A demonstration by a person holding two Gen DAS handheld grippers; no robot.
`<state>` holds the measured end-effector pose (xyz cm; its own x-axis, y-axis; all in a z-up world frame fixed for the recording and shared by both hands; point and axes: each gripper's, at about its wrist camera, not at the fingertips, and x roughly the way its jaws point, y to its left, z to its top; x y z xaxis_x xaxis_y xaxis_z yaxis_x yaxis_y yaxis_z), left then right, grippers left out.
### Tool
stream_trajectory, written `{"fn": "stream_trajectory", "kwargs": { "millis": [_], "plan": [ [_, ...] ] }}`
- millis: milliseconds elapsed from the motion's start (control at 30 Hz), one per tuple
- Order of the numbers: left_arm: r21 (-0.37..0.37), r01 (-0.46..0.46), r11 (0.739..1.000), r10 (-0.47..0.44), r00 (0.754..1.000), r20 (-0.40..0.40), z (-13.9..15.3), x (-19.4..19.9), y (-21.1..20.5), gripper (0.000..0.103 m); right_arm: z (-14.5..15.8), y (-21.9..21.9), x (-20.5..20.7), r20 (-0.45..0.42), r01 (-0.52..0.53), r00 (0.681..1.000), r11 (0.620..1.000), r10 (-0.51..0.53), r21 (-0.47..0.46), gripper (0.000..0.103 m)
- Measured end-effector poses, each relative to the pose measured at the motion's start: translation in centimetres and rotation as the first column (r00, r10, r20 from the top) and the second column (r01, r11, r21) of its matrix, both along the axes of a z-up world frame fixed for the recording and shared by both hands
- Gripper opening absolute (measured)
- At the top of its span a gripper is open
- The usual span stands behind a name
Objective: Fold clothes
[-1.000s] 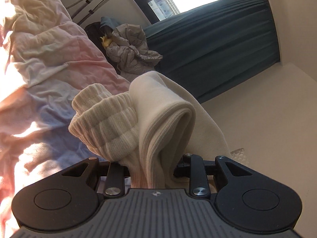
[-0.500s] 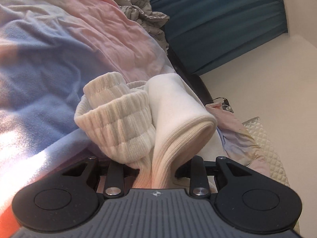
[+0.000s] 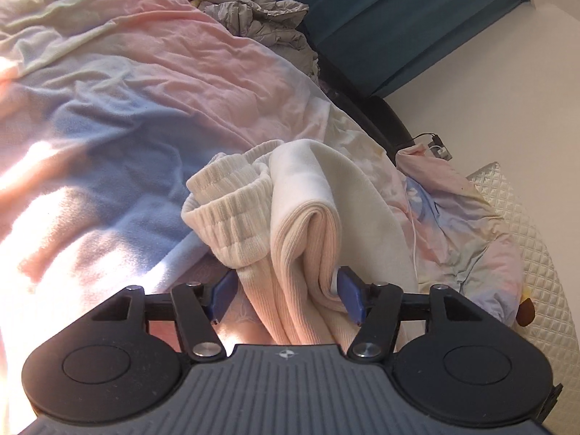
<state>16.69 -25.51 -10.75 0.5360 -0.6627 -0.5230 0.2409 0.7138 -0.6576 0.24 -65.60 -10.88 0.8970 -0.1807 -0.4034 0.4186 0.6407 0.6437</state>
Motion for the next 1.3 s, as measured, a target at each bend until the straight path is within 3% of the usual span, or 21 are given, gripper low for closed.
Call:
{"fn": "stream_trajectory", "kwargs": {
  "millis": [67,333,567,700,833,1033,1167,1300],
  "plan": [
    [0.046,-0.007,0.999,0.004,0.998,0.066,1.7,-1.2,1.2,0.079,1.7,0.6,-0.7,0.006,-0.007,1.0,0.999,0.008,-0.037,0.052],
    [0.164,-0.061,0.985,0.008,0.953,0.301,10.5,-6.6,8.3,0.093,9.2,6.5,-3.4,0.051,-0.109,0.991,0.974,0.121,-0.197,0.052],
    [0.24,-0.184,0.953,0.049,0.878,0.476,16.6,-11.7,15.8,0.099,14.6,15.9,-3.1,0.063,-0.259,0.952,0.897,0.3,-0.359,0.052],
    [0.302,-0.291,0.908,0.078,0.825,0.56,18.8,-14.4,20.0,0.101,16.9,22.1,-2.2,0.065,-0.333,0.917,0.844,0.394,-0.421,0.052],
    [0.344,-0.379,0.859,0.114,0.798,0.592,19.3,-16.2,23.5,0.103,18.0,27.5,-1.2,0.057,-0.396,0.882,0.8,0.468,-0.45,0.052],
    [0.391,-0.465,0.794,0.164,0.784,0.599,18.5,-17.3,27.5,0.103,18.4,35.0,-0.1,0.029,-0.471,0.832,0.732,0.554,-0.492,0.052],
    [0.41,-0.493,0.767,0.195,0.788,0.584,17.4,-17.3,28.9,0.103,17.7,38.7,0.4,0.003,-0.496,0.811,0.69,0.585,-0.526,0.053],
    [0.421,-0.516,0.746,0.209,0.782,0.587,15.9,-16.9,28.9,0.103,16.2,40.3,1.0,-0.016,-0.511,0.803,0.675,0.595,-0.533,0.054]
  ]
}}
